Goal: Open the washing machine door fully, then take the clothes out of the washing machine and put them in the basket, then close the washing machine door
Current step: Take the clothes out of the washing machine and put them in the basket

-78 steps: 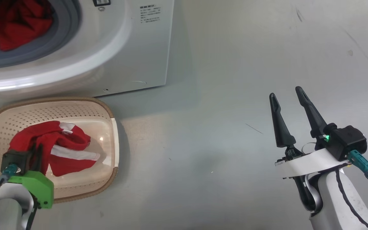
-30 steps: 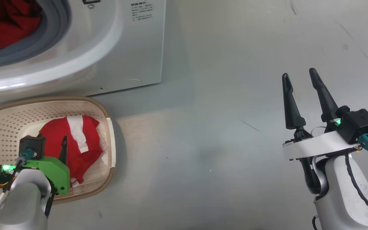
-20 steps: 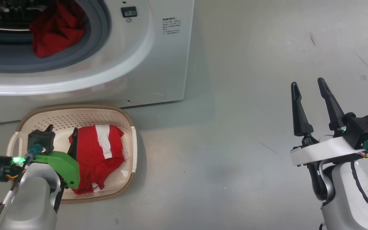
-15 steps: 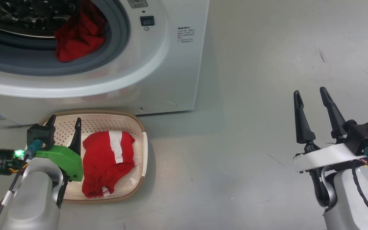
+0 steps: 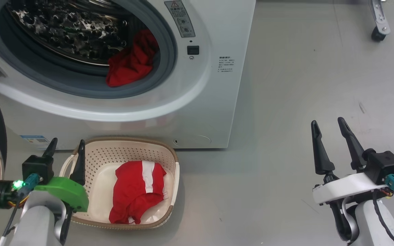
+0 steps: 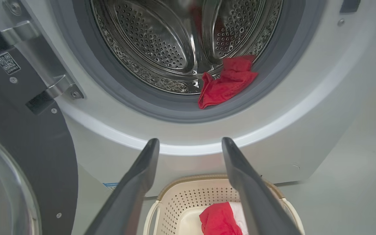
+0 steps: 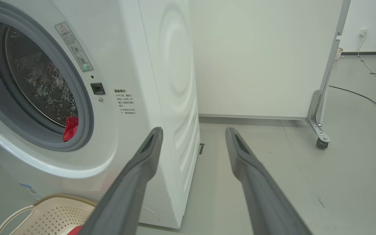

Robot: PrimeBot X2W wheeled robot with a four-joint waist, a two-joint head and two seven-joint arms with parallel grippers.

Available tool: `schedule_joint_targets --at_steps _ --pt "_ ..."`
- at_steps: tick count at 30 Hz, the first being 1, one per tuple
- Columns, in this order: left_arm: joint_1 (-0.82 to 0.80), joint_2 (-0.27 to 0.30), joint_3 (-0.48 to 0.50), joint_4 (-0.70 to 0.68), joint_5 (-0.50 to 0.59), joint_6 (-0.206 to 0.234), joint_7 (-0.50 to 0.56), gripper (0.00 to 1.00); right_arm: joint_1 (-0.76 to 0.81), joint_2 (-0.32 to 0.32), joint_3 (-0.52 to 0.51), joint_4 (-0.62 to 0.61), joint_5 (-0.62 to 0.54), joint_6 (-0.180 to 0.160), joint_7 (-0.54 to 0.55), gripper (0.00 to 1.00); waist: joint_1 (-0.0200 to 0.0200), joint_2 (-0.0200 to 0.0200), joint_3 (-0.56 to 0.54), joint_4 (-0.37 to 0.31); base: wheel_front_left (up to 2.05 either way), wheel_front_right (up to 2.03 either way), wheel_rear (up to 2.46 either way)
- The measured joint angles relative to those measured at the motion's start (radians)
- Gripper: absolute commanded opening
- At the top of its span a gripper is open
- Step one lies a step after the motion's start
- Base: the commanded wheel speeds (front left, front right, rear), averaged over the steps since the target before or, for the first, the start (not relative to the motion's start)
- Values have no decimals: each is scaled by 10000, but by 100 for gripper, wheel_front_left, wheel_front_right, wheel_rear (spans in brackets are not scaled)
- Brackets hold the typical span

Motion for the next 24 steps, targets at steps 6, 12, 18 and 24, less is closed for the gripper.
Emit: schedule_joint_targets --at_steps 6,12,18,24 --pt "643 -190 295 -830 -408 -2 0 100 308 19 -17 12 4 4 0 100 0 0 -521 117 0 0 0" --pt "1260 -420 378 -1446 -800 -92 -2 100 604 52 -4 13 13 10 0 100 0 0 -910 77 0 0 0" --pt "1790 -431 328 -1841 -886 -121 0 100 772 79 21 2 15 12 0 100 0 0 -1078 -106 0 0 0" --pt "2019 -435 320 -2270 -982 -123 -2 100 904 82 15 -25 15 12 0 100 0 0 -1122 -213 0 0 0"
